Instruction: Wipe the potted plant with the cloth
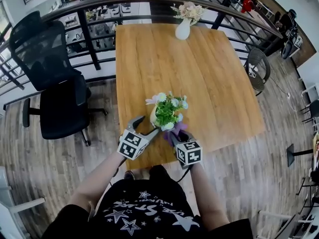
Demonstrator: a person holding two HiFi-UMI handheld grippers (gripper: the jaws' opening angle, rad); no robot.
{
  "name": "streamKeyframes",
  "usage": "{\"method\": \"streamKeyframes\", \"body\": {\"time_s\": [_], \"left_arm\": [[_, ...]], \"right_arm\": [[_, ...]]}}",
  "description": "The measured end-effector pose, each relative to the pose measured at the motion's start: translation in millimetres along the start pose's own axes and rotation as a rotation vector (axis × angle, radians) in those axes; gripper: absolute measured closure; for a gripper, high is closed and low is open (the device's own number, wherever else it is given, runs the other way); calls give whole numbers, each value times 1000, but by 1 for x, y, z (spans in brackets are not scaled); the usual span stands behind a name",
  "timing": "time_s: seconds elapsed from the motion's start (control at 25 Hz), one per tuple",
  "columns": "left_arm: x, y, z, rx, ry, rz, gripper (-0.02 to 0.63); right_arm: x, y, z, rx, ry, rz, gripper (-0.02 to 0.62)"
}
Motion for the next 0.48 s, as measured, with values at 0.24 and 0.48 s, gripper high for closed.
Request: {"method": "streamKeyframes", "body": {"time_s": [0.24, 0.48], "left_arm": [[12, 50, -4, -14, 43, -31, 273], [28, 94, -7, -13, 40, -57, 273]], "right_arm": [[5, 23, -2, 91, -34, -36, 511], [6, 41, 20, 132, -63, -95, 511]]}}
Point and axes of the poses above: the fingertips, and each gripper's own axes: y backward along the fingers, z to its left, x out of its underside, the point moved 7 cm from there along y, backward along the fingers, and after that the axes turned 9 degrees about -y, right-handed, at the moved point
